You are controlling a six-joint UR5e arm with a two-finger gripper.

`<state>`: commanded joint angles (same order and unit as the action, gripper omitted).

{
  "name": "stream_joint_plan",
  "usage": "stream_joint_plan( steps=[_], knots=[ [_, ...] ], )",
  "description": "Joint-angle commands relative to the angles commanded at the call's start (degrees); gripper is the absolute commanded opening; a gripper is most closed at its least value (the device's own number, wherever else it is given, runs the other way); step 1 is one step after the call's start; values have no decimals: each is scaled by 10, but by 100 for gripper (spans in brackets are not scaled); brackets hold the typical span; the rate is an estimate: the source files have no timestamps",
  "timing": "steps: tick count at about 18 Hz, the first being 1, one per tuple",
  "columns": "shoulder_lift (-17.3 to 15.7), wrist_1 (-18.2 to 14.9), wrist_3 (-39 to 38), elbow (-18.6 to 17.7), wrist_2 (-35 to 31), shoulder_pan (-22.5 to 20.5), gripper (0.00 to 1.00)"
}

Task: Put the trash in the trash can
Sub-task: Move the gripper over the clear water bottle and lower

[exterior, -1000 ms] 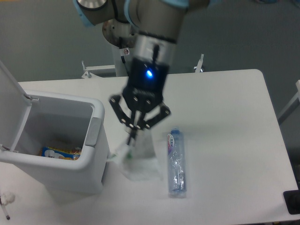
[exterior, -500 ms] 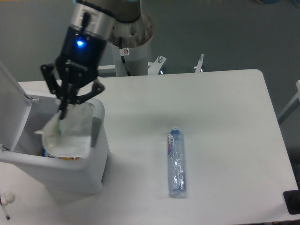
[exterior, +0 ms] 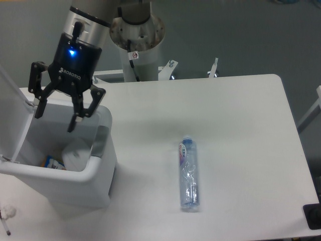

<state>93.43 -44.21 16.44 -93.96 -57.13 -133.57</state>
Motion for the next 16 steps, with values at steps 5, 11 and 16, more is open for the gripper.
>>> stream_joint_plan(
  steps=[5,11,16],
  knots=[
    [46,0,3,1,1,-108,100],
    [155,-4,15,34,-27,-158,100],
    [221,-44,19,55,-93,-151,100]
  ],
)
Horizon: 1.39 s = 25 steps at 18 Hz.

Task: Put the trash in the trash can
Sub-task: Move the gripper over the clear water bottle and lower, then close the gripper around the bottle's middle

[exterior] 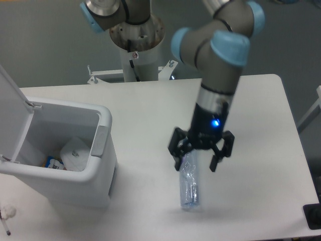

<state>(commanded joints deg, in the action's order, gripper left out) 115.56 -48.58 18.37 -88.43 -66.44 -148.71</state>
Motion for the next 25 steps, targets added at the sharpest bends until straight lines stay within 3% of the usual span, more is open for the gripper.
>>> stream_joint_plan(
  steps=[4,7,24,25],
  knots=[
    [82,-121,1,81,-78,39,100],
    [119,-164,0,128,-105,51,100],
    [177,-164,1,156,-155,70,100],
    [180,-164,0,158,-155,70,96]
  ],
)
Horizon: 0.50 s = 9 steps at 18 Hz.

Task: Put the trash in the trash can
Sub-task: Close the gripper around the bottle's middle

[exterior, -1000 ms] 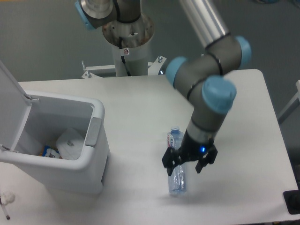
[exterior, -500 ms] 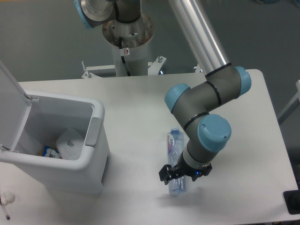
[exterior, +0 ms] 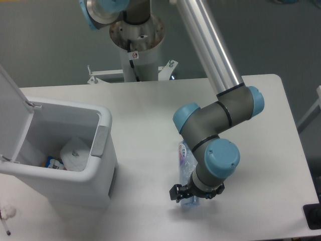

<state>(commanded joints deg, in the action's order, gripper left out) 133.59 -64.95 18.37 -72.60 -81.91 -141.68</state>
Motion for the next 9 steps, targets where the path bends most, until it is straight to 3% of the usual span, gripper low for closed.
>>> stream_joint_plan(
  steps=[9],
  knots=[
    [-6,-3,-7,4,1,1,28]
  ],
)
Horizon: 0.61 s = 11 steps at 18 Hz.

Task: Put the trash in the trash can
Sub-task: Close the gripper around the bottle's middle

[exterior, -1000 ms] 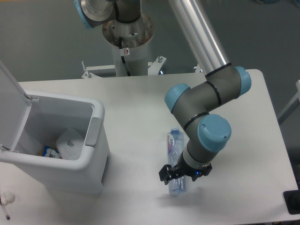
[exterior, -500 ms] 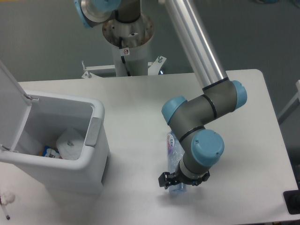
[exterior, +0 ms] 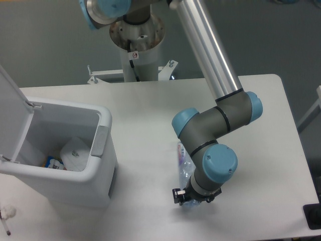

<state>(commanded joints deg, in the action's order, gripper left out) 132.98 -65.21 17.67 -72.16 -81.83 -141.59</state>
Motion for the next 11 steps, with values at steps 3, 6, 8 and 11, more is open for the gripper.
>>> stream_joint_plan(
  steps=[3,6,8,11],
  knots=[
    [-10,1,-1,3,4,0,28],
    [-41,2,-1,4,20,-3,28],
    [-67,3,-1,8,47,-4,28],
    [-106,5,-1,18,87,-5,28]
  ],
)
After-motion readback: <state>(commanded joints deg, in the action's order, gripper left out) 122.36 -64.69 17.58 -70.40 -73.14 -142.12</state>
